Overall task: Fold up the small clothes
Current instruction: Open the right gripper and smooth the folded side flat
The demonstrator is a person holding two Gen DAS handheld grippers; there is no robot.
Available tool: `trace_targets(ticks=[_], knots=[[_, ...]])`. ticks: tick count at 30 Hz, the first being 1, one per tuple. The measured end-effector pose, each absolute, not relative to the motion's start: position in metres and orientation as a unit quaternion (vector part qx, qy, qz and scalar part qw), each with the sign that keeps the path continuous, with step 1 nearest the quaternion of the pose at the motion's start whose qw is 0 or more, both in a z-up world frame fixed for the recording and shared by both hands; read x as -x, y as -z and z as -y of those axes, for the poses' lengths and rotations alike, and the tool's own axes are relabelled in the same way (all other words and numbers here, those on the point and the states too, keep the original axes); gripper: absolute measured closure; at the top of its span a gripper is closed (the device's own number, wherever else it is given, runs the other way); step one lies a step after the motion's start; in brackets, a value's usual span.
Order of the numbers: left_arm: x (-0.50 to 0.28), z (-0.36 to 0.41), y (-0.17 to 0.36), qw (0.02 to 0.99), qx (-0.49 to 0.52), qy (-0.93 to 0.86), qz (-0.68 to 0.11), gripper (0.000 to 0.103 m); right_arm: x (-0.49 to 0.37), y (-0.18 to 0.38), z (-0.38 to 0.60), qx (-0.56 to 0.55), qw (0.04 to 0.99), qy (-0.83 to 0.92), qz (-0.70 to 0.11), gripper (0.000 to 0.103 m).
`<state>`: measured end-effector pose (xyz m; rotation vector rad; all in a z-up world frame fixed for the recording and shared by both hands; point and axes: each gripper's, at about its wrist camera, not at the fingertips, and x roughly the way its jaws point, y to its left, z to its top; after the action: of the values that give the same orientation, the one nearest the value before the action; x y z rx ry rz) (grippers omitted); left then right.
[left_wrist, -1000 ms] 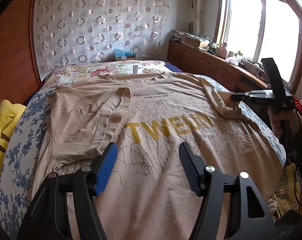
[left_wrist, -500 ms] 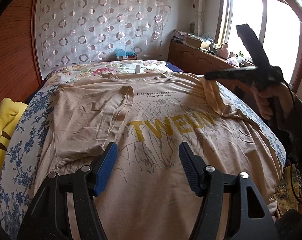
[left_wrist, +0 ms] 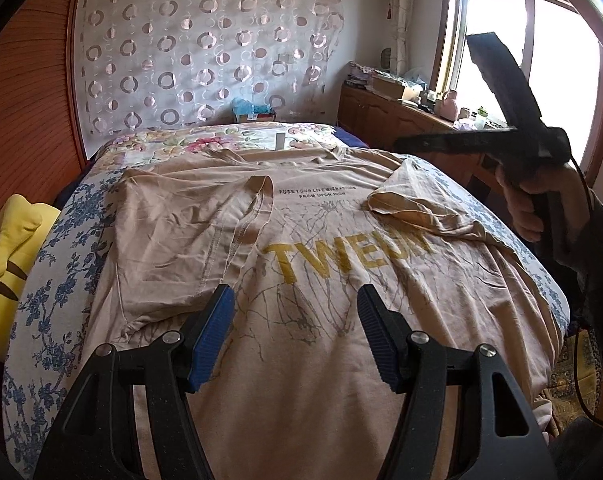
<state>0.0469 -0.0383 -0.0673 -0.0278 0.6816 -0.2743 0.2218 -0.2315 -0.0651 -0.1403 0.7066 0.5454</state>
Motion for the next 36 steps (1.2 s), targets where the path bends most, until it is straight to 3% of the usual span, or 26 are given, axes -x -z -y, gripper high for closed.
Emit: trace_targets(ticks=[6,22,26,36], knots=[[-0.049,0.045,0.067,0.931,0.01,0.144,-0.335,0.038,-0.198,0.086,0.272,0.099,0.908,-0.204,-0.352,0.068],[-0.053,0.063,0.071,0.926,-0.003,0.159,-0.343,0.038,-0.171,0.141,0.321,0.06,0.895,-0.165,-0.41,0.068],[-0.052,0.061,0.071,0.926,0.0,0.158,-0.342,0.038,-0.164,0.136,0.316,0.06,0.895,-0.177,-0.406,0.076],[-0.052,0.058,0.073,0.926,0.002,0.154,-0.344,0.038,-0.128,0.142,0.302,0.075,0.879,-0.232,-0.409,0.076]])
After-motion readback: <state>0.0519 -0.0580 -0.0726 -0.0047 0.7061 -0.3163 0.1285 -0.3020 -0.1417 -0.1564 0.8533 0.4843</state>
